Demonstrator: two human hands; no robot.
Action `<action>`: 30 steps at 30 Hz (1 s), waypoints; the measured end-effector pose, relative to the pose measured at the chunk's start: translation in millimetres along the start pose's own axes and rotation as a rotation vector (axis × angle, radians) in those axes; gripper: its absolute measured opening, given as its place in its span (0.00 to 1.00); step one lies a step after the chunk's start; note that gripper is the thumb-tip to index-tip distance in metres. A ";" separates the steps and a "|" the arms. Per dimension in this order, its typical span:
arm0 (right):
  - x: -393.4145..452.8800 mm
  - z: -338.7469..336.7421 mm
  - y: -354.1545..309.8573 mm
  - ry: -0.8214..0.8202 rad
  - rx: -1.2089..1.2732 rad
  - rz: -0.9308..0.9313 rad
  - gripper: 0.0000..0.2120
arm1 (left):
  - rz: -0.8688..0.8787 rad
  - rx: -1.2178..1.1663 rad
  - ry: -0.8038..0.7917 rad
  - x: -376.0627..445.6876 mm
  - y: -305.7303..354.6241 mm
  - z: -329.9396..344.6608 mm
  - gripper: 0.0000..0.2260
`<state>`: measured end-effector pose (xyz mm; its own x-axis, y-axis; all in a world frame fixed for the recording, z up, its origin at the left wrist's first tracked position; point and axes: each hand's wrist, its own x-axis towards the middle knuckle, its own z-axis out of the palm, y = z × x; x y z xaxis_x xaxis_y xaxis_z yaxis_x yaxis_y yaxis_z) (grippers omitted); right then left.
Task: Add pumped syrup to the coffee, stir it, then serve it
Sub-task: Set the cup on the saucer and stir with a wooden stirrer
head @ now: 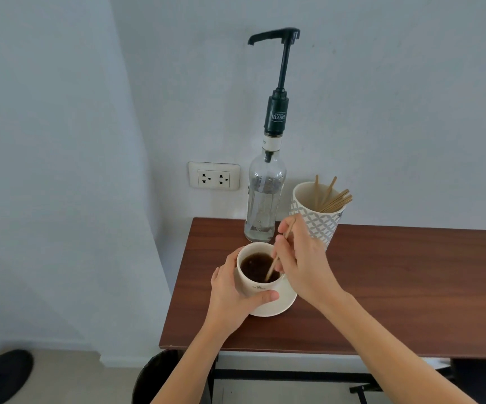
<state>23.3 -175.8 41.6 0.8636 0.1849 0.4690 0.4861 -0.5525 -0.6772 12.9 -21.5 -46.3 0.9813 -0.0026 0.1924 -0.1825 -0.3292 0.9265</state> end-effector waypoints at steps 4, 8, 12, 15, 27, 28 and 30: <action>8.3 11.7 -0.1 0.057 0.080 0.011 0.07 | 0.004 -0.004 0.001 -1.0 -0.4 -0.5 0.41; 10.3 -3.1 9.1 0.034 -0.114 -0.066 0.04 | 0.003 0.013 0.006 -0.7 1.1 0.2 0.40; 5.1 2.5 0.9 -0.010 0.085 0.074 0.05 | 0.009 0.005 0.002 -0.8 0.7 -0.6 0.40; 10.4 8.5 -1.6 0.030 0.115 0.042 0.04 | 0.013 0.010 0.007 -0.8 0.4 -0.6 0.40; 14.5 7.5 -0.2 0.066 0.016 0.000 0.03 | 0.002 -0.010 0.010 -0.7 -2.2 0.4 0.41; 15.0 3.6 2.9 0.075 -0.065 -0.038 0.03 | -0.001 -0.007 0.011 -0.7 -2.0 0.5 0.41; 12.2 -2.1 7.8 0.080 -0.158 -0.064 0.03 | -0.009 0.003 0.013 -0.6 -1.7 0.5 0.41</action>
<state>37.4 -179.6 43.2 0.8148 0.1621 0.5567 0.5074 -0.6638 -0.5495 12.6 -21.4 -48.1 0.9820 0.0122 0.1884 -0.1738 -0.3316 0.9273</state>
